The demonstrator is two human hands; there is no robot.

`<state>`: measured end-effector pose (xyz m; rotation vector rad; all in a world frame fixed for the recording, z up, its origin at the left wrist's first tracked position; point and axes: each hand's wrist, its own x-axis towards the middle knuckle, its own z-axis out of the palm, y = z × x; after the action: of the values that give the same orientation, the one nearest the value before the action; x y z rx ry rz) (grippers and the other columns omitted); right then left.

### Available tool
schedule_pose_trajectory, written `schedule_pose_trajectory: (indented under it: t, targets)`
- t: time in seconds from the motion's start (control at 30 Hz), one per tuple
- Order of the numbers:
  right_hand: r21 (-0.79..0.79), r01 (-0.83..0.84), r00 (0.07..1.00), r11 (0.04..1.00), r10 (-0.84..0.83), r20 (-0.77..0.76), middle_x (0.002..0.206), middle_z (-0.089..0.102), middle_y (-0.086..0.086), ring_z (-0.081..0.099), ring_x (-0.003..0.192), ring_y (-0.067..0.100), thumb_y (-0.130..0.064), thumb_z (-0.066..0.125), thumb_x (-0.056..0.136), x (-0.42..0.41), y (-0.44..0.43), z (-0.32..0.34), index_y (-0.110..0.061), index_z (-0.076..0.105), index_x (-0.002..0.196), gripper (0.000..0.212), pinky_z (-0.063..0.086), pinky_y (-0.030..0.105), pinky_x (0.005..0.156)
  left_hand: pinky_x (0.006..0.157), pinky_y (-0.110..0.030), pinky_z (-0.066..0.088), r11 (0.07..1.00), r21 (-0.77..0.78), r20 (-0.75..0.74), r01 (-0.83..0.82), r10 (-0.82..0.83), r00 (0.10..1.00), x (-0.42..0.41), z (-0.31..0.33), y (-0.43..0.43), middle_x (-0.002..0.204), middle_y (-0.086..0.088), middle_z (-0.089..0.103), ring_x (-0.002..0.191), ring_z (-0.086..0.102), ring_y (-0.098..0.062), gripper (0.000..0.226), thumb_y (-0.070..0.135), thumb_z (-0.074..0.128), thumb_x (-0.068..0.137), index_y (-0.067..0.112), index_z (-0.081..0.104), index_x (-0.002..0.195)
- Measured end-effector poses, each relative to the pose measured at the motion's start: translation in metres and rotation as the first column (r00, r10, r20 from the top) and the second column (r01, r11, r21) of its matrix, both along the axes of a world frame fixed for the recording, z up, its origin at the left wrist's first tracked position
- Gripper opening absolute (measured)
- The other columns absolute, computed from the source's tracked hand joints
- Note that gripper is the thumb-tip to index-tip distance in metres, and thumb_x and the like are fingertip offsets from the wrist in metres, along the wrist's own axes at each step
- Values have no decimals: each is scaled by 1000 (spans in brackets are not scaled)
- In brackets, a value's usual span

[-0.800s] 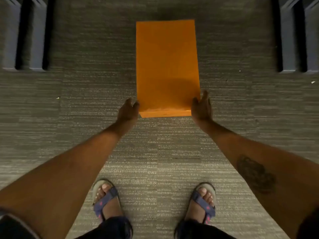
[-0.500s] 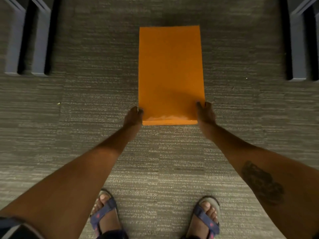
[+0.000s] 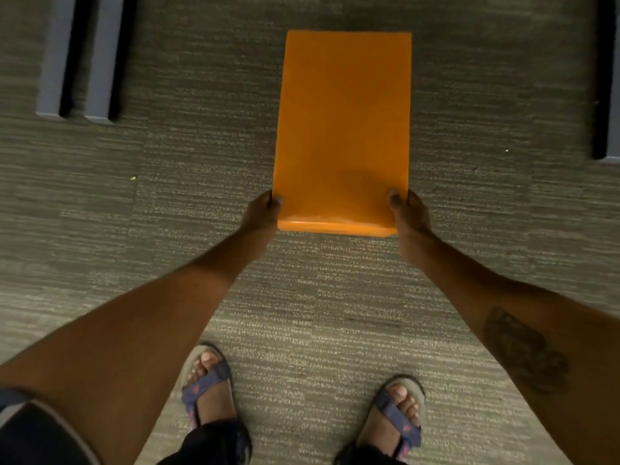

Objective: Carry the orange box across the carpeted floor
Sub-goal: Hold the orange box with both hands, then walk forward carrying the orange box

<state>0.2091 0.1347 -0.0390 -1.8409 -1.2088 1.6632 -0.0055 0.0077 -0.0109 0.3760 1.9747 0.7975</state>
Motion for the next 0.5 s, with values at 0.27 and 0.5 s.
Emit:
schedule_pose_trajectory:
  t: [0.27,0.5]
  targets:
    - [33,-77,995,996,79,-58,120,62,-3,56,106,15,-30,51,100,-59,-12,16,-19,58,131,34,41,31,88,77,-38,37,996,-10,-92,-84,83,992,-53,13,-17,104,-10,55,91,48,-22,29,32,40,106,31,56,82]
    - [45,-62,997,997,63,-42,127,62,2,56,111,18,-31,50,101,-131,-15,14,-19,58,130,33,45,38,97,96,-44,48,998,43,-99,-46,51,994,-131,3,-23,111,2,60,107,56,-23,35,34,40,106,21,61,130]
